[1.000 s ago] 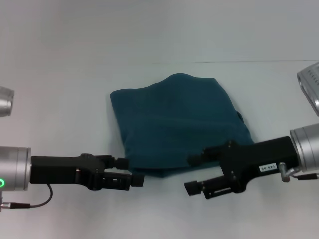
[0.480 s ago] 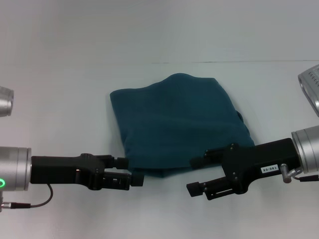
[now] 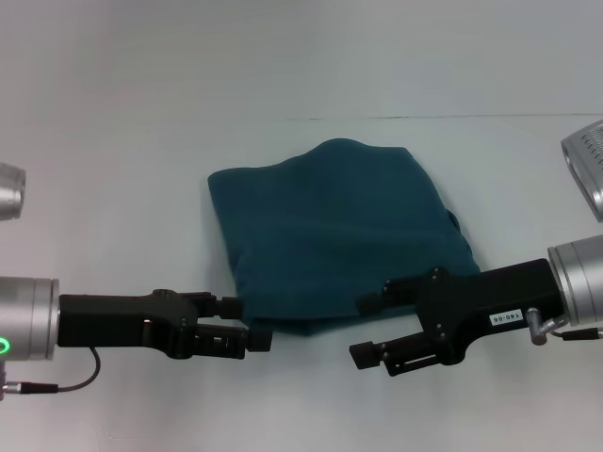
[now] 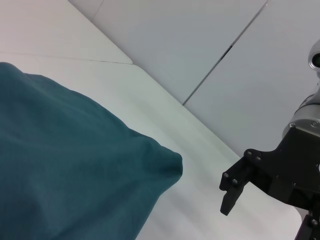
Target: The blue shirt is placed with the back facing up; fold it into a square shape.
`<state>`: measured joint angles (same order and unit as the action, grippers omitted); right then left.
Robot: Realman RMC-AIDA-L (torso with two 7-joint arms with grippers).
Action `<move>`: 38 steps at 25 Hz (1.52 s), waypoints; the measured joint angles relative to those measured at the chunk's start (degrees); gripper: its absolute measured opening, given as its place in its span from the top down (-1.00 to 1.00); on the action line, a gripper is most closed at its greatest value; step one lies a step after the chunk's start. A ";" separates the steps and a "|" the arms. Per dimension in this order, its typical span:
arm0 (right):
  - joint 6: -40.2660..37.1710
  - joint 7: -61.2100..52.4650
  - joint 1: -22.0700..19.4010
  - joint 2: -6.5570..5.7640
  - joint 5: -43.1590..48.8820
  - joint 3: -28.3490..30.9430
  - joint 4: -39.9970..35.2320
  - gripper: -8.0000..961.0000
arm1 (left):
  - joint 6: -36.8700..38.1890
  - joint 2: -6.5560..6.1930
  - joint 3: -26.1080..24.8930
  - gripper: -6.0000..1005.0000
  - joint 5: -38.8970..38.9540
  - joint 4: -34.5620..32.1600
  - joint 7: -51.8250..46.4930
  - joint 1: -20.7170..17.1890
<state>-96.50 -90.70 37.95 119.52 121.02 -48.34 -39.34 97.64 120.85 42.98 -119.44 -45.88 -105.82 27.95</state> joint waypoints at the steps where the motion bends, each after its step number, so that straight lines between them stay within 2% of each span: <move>1: 0.00 0.00 0.02 0.00 0.00 0.00 0.00 -0.68 | 0.00 0.00 0.00 -0.86 0.06 0.00 0.00 0.00; 20: 0.00 0.00 -0.08 0.01 -0.17 0.45 0.06 -0.68 | 0.00 0.00 0.00 -0.86 0.18 0.00 0.12 0.00; 38: 0.08 0.00 -0.07 0.01 -0.20 0.62 0.05 -0.68 | -0.68 0.53 -0.12 -0.86 0.56 0.00 5.77 -0.85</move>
<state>-96.42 -90.70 37.88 119.53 120.82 -47.72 -39.29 96.97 121.38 42.85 -118.89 -45.88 -100.04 27.10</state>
